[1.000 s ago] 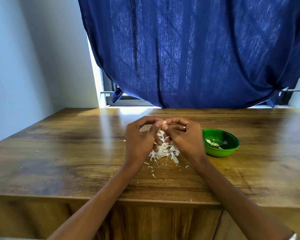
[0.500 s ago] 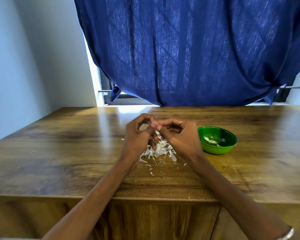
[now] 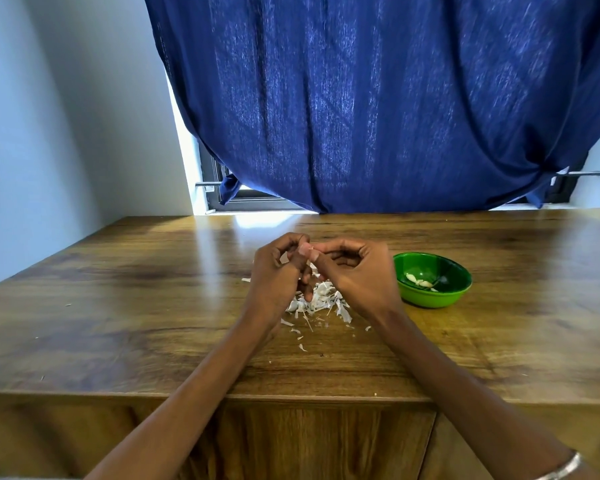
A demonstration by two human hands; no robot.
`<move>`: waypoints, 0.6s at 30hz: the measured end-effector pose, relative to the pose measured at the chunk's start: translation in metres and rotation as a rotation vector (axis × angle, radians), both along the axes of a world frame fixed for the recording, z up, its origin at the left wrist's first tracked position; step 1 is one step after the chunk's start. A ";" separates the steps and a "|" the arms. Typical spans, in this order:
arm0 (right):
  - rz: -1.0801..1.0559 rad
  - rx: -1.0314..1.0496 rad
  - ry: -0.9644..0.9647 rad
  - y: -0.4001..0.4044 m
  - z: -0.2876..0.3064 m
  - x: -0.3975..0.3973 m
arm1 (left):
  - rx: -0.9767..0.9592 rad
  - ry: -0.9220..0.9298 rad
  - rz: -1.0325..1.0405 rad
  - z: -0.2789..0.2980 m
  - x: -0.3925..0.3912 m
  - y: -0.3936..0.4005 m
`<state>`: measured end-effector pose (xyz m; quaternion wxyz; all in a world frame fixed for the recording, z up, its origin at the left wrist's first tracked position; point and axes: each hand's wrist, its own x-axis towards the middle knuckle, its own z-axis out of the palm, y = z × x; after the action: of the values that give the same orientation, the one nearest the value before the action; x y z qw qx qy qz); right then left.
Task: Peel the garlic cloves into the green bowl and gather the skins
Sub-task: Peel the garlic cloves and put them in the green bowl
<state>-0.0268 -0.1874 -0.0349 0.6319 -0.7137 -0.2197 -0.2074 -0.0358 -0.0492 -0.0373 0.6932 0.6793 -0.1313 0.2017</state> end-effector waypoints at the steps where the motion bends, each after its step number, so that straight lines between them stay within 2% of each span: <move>1: -0.006 0.014 0.003 0.001 0.000 0.000 | -0.010 -0.010 0.011 0.001 0.000 -0.001; 7: 0.052 0.087 0.039 0.001 0.000 0.000 | -0.042 -0.045 0.033 0.004 0.000 -0.004; 18: 0.217 0.270 0.247 0.003 0.002 0.001 | 0.103 -0.149 0.206 0.001 0.000 -0.005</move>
<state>-0.0262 -0.1840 -0.0330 0.7626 -0.6147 -0.1862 -0.0766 -0.0356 -0.0538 -0.0359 0.6214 0.7071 -0.1221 0.3146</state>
